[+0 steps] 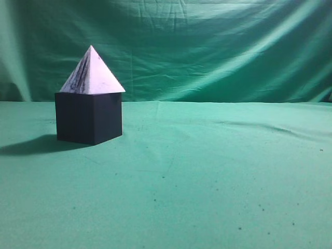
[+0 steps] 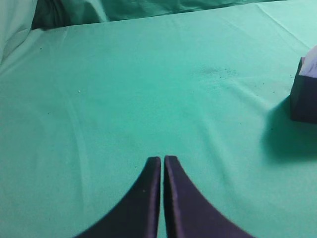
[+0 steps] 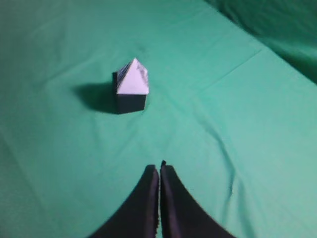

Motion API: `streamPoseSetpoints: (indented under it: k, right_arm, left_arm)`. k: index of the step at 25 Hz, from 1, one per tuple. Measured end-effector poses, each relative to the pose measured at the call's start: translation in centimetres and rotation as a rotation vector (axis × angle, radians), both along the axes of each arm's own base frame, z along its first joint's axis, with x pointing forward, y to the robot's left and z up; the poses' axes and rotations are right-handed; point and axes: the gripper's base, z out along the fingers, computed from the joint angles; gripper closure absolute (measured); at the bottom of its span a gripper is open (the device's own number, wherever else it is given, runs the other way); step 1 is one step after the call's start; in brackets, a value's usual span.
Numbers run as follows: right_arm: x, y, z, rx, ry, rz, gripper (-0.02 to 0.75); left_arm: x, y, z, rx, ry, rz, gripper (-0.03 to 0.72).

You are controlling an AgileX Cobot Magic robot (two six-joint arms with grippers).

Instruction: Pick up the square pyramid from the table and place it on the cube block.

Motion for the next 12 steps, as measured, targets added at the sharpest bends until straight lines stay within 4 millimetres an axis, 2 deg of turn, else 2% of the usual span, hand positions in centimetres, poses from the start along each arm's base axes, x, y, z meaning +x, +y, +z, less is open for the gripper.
streamPoseSetpoints:
  k: [5, 12]
  right_arm:
    - [-0.6, -2.9, -4.0, 0.159, -0.099, -0.198, 0.738]
    - [-2.3, -6.2, -11.1, 0.235, -0.23, -0.493, 0.738]
  left_arm:
    - [0.0, 0.0, 0.0, 0.0, 0.0, 0.0, 0.688]
    - [0.0, 0.0, 0.0, 0.0, 0.0, 0.0, 0.688]
